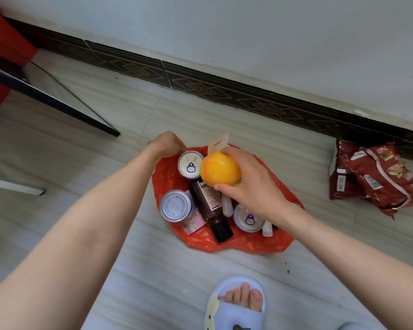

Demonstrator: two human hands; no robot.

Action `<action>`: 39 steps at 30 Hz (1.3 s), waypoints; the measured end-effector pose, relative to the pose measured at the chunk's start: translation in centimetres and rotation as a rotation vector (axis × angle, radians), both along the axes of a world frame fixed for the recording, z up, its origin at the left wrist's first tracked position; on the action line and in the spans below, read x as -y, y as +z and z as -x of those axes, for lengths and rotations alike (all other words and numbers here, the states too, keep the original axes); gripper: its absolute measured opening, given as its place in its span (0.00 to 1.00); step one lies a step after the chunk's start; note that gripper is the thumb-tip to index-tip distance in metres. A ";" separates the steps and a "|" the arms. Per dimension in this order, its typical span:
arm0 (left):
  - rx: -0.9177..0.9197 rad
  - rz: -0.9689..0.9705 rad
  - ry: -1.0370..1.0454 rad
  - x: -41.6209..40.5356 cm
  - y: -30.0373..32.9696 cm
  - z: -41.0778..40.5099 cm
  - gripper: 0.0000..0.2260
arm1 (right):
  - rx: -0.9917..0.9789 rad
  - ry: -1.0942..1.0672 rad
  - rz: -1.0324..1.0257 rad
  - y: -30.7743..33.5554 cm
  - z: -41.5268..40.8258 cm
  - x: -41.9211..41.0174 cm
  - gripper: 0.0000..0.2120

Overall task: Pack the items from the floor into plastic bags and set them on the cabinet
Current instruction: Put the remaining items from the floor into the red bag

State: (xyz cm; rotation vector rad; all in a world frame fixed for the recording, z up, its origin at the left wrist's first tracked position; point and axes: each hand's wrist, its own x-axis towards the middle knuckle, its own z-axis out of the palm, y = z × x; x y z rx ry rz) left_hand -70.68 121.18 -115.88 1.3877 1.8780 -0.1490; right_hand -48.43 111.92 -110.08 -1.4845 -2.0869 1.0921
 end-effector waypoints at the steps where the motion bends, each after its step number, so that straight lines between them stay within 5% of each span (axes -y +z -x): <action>1: -0.012 -0.023 0.007 0.1 -0.2 0.2 0.09 | -0.019 0.011 -0.021 0.1 0.5 0.0 0.33; 16: 0.346 -0.544 0.264 -1.1 7.5 0.6 0.04 | 0.023 0.057 -0.057 -0.7 3.8 -0.3 0.32; 22: 0.440 -0.514 0.359 1.0 7.8 1.2 0.05 | 0.205 0.008 -0.056 -1.5 3.2 -0.8 0.25; 29: 0.345 -0.507 0.229 3.8 8.0 0.5 0.06 | 0.215 0.093 -0.057 -0.8 3.0 0.2 0.22; 34: 0.158 -0.664 -0.024 6.6 8.7 -1.6 0.11 | 0.325 0.196 -0.175 1.6 -1.1 0.4 0.23; 39: 0.158 -0.701 -0.281 8.3 9.0 -6.3 0.22 | 0.454 0.121 -0.132 2.8 -7.6 0.2 0.25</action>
